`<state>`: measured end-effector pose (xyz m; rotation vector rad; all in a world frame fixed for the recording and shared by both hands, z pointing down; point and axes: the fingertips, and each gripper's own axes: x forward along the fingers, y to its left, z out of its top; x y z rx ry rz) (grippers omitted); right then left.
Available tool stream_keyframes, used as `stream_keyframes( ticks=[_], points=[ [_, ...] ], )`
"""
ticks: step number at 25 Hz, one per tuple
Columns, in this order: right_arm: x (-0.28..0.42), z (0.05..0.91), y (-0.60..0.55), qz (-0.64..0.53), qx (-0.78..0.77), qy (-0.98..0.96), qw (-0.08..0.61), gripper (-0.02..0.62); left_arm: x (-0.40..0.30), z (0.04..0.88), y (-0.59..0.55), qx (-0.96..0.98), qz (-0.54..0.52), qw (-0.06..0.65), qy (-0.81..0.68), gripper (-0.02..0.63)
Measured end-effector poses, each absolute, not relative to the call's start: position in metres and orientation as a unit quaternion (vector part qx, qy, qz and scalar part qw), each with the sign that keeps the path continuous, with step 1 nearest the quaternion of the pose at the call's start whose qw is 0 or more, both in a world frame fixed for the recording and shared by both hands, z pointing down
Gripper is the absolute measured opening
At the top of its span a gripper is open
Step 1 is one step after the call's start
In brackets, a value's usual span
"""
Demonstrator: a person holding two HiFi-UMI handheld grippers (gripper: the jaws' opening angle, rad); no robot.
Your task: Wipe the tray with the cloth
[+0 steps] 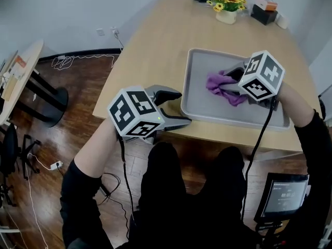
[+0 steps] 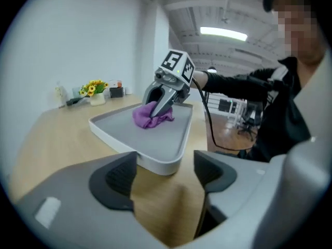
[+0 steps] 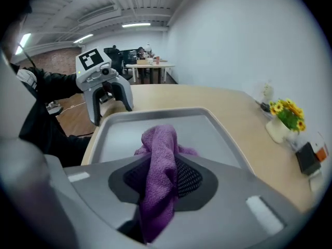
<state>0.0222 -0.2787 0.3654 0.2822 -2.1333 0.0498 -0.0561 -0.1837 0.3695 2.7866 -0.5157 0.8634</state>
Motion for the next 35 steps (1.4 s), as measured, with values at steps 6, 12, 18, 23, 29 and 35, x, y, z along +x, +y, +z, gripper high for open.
stream_keyframes(
  ticks=[6, 12, 18, 23, 29, 35],
  points=[
    [0.172, 0.363, -0.321, 0.089, 0.254, -0.819, 0.507, 0.098, -0.056, 0.374, -0.198, 0.926, 0.292, 0.128, -0.202, 0.434],
    [0.177, 0.363, -0.34, 0.118, 0.288, -0.811, 0.495, 0.098, -0.046, 0.386, -0.199, 0.917, 0.342, 0.058, -0.195, 0.451],
    [0.051, 0.363, -0.358, 0.07, 0.235, -0.847, 0.472, 0.097, -0.044, 0.385, -0.204, 0.919, 0.334, 0.052, -0.204, 0.419],
    [-0.04, 0.364, -0.359, 0.02, 0.192, -0.863, 0.467, 0.097, -0.046, 0.386, -0.204, 0.919, 0.336, 0.055, -0.201, 0.419],
    [-0.046, 0.369, -0.36, 0.028, 0.164, -0.871, 0.463, 0.095, -0.046, 0.39, -0.204, 0.918, 0.336, 0.055, -0.203, 0.419],
    [0.08, 0.369, -0.364, 0.072, 0.244, -0.845, 0.471, 0.097, -0.048, 0.39, -0.204, 0.918, 0.338, 0.051, -0.203, 0.419]
  ],
)
